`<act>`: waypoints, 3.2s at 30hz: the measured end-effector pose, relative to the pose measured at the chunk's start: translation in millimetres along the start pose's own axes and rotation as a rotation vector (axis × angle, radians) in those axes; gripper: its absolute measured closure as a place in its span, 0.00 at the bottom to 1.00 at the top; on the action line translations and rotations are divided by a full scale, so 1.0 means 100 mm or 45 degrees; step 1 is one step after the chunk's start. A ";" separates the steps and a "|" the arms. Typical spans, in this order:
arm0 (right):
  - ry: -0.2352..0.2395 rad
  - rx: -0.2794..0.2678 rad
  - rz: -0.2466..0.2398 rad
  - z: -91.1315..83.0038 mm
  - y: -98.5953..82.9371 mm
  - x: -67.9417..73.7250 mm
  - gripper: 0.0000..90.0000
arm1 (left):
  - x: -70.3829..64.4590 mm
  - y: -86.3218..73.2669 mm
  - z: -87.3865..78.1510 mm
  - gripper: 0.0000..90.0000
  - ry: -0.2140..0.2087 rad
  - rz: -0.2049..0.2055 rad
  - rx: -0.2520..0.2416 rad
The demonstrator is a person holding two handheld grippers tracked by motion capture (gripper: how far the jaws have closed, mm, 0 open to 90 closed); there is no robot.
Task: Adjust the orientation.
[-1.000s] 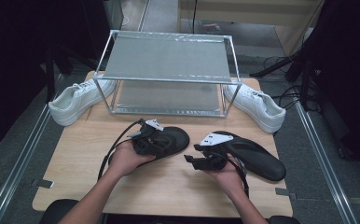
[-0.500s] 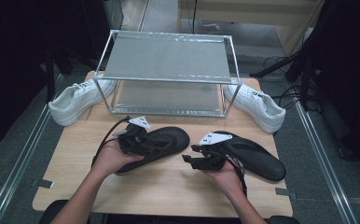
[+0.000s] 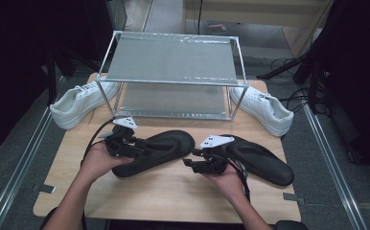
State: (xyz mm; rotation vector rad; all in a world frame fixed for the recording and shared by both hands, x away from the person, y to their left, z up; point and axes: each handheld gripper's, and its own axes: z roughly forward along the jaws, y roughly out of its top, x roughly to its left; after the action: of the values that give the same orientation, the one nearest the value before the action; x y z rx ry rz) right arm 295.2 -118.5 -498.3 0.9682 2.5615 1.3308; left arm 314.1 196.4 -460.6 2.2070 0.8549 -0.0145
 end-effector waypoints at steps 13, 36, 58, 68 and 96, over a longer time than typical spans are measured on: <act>0.027 0.035 -0.047 0.10 0.07 0.02 0.59 | 0.17 -0.26 -0.26 0.76 0.088 -0.072 -0.020; 0.104 0.013 -0.057 0.20 0.17 0.10 1.00 | 0.42 -0.61 -0.37 1.00 0.212 -0.123 -0.022; 0.093 0.050 -0.054 0.45 0.21 0.15 1.00 | 0.63 -0.73 -0.14 1.00 0.210 -0.175 0.037; 0.100 0.063 -0.042 0.47 0.20 0.12 1.00 | 0.59 -0.75 -0.13 1.00 0.206 -0.181 0.037; 0.089 0.054 0.033 0.43 0.22 -0.06 1.00 | 0.25 -0.84 -0.08 1.00 0.039 -0.128 0.103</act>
State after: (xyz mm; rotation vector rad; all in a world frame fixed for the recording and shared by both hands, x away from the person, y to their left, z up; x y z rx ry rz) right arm 326.6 -82.9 -508.8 0.9824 2.6482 1.3452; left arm 282.9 257.2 -516.4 2.2420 0.9976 -0.0655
